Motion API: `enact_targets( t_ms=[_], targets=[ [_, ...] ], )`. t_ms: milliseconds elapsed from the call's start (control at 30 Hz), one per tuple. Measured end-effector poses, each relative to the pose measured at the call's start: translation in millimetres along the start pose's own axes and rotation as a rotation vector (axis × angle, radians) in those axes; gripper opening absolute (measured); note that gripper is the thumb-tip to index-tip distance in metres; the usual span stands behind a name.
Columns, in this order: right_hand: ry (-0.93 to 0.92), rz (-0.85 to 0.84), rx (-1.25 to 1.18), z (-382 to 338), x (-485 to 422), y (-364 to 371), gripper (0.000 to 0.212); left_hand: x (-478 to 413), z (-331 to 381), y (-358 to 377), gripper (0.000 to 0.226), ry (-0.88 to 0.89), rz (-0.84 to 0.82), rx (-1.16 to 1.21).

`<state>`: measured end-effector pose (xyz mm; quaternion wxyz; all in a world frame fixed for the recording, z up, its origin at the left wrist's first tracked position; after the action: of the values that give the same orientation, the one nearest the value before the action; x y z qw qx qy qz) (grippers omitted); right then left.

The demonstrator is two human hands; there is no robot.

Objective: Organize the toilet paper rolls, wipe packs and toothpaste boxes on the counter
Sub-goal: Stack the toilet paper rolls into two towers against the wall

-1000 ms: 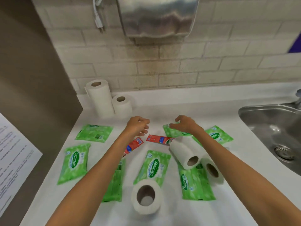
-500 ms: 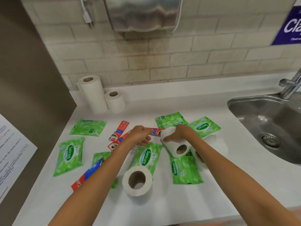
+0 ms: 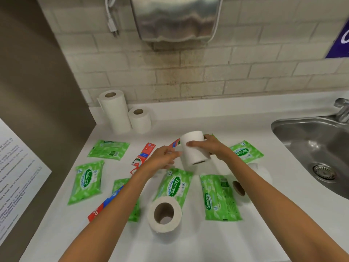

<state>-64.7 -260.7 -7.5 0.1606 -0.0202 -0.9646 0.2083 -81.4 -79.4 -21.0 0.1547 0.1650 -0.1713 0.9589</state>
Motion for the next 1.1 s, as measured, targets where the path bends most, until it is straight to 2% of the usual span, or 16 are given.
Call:
enact_targets(
  t_ms=[167,333,633,900,1000,1100],
  targets=[
    [-0.096,-0.074,-0.26,-27,-2,24,0.064,-1,13,-9,0.062,0.115,0.043,0.063],
    [-0.156,-0.115,-0.333,-49,-11,46,0.065,-9,19,-30,0.078,0.242,0.188,0.095],
    [-0.208,-0.206,-0.388,-77,-40,79,0.07,-26,26,-76,0.079,0.342,0.464,-0.058],
    [-0.296,-0.263,-0.33,-103,-73,110,0.068,-60,13,-111,0.077,0.281,0.563,-0.05],
    [-0.277,-0.308,-0.306,-109,-87,123,0.075,-68,11,-132,0.075,0.274,0.622,-0.064],
    [-0.214,-0.305,-0.343,-108,-102,131,0.071,-72,19,-163,0.078,0.288,0.706,-0.076]
  ],
)
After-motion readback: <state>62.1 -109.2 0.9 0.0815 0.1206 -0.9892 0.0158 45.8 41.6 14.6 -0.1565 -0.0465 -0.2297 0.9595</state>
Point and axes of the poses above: each hand's wrist, its own x-axis away from the middle knuckle, its own y-axis out of the palm, z = x × y, the point moved 8 cm from there along -x, towards the middle knuckle
